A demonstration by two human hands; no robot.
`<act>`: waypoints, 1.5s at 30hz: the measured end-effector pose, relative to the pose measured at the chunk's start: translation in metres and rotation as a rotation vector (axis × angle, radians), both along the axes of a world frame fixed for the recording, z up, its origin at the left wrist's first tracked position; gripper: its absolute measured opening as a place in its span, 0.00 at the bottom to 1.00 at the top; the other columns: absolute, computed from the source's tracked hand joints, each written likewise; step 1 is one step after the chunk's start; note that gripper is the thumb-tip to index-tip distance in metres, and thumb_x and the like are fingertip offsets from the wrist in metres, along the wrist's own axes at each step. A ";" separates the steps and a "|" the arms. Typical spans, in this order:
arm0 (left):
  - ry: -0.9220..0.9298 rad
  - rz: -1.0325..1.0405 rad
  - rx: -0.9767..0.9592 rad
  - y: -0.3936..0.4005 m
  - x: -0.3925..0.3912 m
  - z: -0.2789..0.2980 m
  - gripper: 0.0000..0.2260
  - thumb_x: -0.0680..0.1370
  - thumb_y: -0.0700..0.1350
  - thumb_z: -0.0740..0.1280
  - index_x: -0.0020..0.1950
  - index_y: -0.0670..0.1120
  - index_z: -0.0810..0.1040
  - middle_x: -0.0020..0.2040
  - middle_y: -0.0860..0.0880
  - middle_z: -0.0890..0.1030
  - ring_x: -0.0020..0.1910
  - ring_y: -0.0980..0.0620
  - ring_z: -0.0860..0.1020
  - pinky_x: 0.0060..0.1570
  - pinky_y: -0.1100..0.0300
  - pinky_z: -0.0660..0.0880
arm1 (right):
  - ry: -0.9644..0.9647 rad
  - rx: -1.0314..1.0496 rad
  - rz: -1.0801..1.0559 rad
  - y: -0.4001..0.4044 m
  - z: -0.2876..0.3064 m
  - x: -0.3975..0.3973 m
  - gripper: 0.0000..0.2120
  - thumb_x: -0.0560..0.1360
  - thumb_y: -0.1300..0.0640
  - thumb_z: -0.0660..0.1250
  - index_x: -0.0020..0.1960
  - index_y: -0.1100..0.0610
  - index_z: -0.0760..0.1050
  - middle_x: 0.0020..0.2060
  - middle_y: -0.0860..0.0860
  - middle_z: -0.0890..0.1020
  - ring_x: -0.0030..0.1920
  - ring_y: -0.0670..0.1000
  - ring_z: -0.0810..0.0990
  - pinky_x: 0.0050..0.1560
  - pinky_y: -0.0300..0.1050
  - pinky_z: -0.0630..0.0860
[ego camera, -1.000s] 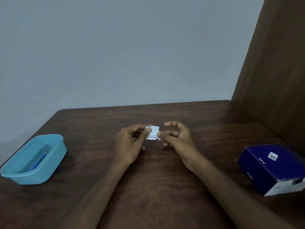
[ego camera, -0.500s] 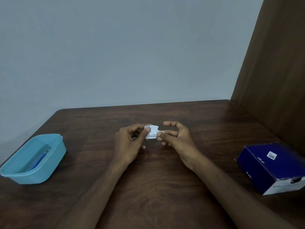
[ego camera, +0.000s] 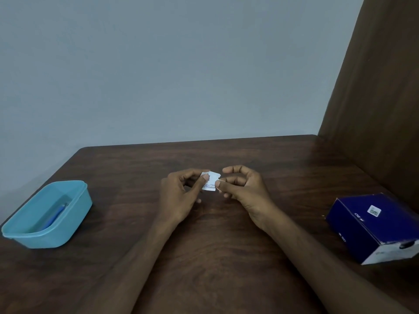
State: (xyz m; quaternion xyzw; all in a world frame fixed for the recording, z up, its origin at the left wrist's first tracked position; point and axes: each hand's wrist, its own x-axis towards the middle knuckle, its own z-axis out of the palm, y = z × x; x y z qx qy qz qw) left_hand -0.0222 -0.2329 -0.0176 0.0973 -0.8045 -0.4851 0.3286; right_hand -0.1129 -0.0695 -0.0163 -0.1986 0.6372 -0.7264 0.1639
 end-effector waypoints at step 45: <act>0.007 -0.070 0.074 0.002 0.000 0.000 0.06 0.80 0.42 0.76 0.57 0.45 0.89 0.44 0.52 0.90 0.42 0.53 0.89 0.33 0.55 0.85 | -0.100 -0.067 -0.032 -0.001 0.004 0.004 0.23 0.73 0.66 0.80 0.64 0.58 0.76 0.39 0.54 0.89 0.38 0.52 0.88 0.38 0.43 0.84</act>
